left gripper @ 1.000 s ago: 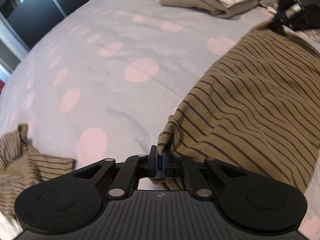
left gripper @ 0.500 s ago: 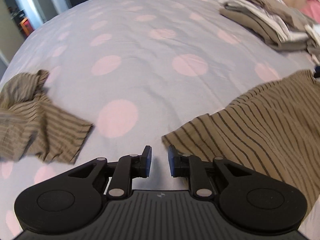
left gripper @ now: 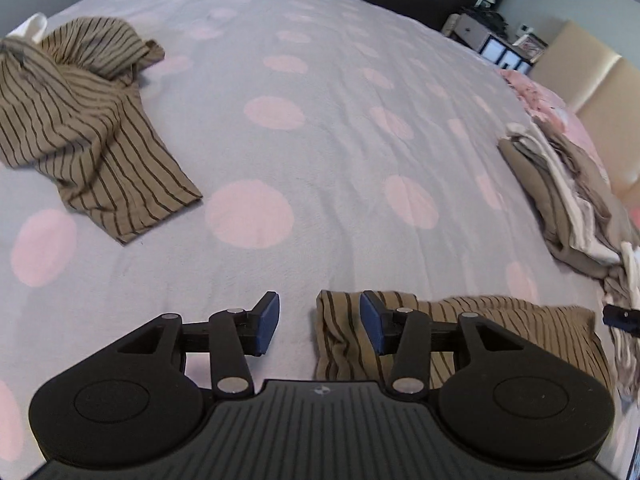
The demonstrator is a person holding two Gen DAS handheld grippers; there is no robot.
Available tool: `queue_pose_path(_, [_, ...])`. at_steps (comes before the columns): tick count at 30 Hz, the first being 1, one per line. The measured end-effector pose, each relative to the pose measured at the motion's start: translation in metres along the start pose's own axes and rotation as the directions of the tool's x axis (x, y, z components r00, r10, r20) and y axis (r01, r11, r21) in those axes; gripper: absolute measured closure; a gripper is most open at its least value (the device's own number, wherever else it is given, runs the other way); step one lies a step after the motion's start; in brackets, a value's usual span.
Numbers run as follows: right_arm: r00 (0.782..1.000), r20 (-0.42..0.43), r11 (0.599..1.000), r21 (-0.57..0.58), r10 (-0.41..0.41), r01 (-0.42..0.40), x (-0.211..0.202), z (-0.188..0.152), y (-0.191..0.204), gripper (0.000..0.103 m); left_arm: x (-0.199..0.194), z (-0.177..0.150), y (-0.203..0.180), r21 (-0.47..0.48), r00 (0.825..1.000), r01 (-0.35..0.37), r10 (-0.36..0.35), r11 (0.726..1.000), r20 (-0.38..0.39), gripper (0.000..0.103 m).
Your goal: Fold clothes
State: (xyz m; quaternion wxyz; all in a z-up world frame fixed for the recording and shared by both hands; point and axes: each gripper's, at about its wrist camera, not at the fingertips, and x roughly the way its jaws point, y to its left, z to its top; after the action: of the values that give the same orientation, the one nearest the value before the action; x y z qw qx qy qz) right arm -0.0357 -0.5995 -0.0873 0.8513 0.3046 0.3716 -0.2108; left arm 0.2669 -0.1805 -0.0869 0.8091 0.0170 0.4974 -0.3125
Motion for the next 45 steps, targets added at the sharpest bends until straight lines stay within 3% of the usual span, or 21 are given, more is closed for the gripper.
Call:
queue_pose_path(3, [1.0,-0.017,1.0,0.026,-0.004,0.004,0.013,0.001,0.003,0.065,0.014,0.0,-0.006,0.012,1.0,-0.008,0.008,1.0,-0.017,0.063])
queue_pose_path(5, [0.999,-0.041,0.999,0.051,0.005,-0.003,0.023,0.002,0.004,0.076,0.022,0.0,-0.009,0.031,0.999,-0.01,0.011,0.999,-0.031,0.074])
queue_pose_path(6, [0.999,-0.048,0.998,0.055,0.005,-0.003,0.026,0.003,0.006,0.092,0.024,0.0,-0.01,0.041,0.999,-0.011,0.012,0.999,-0.034,0.086])
queue_pose_path(7, [0.999,-0.052,0.999,0.045,0.004,-0.001,0.028,0.003,0.007,0.101,0.026,0.0,-0.011,0.051,0.999,-0.015,0.017,0.999,-0.035,0.098])
queue_pose_path(10, [0.997,-0.056,0.999,-0.01,-0.053,0.052,0.031,0.004,0.013,0.103,0.028,0.001,-0.013,0.096,0.998,-0.045,0.048,0.994,-0.034,0.103])
queue_pose_path(12, [0.992,-0.05,0.993,-0.037,-0.115,0.113,0.032,0.005,0.011,0.103,0.03,0.0,-0.014,0.113,0.997,-0.064,0.069,0.992,-0.039,0.103])
queue_pose_path(17, [0.988,-0.07,0.989,-0.063,-0.135,0.131,0.031,0.005,0.003,0.103,0.029,0.0,-0.008,0.146,0.986,-0.159,0.165,0.976,-0.036,0.103])
queue_pose_path(27, [0.985,-0.055,0.986,-0.034,-0.166,0.164,0.012,0.007,-0.013,0.097,0.003,-0.006,-0.011,0.224,0.986,-0.153,0.165,0.962,-0.035,0.103])
queue_pose_path(30, [0.991,-0.06,0.991,-0.059,-0.121,0.118,0.0,-0.001,-0.007,0.094,-0.007,-0.014,-0.023,0.26,0.989,-0.128,0.142,0.957,-0.037,0.103])
queue_pose_path(32, [0.994,-0.064,0.993,-0.078,-0.09,0.085,-0.009,-0.006,-0.003,0.079,-0.015,-0.02,-0.029,0.272,0.992,-0.105,0.121,0.957,-0.044,0.101])
queue_pose_path(33, [0.995,-0.07,0.994,-0.086,-0.074,0.068,-0.013,-0.01,0.0,0.07,-0.018,-0.024,-0.032,0.273,0.992,-0.095,0.113,0.957,-0.048,0.095])
queue_pose_path(36, [0.995,-0.089,0.994,-0.107,-0.035,0.025,-0.026,-0.025,0.006,0.069,-0.031,-0.036,-0.038,0.273,0.995,-0.059,0.077,0.96,-0.055,0.084])
queue_pose_path(45, [0.989,-0.142,0.983,-0.17,0.041,-0.065,-0.063,-0.064,0.018,0.069,-0.06,-0.069,-0.054,0.324,0.996,-0.008,0.037,0.946,-0.083,0.073])
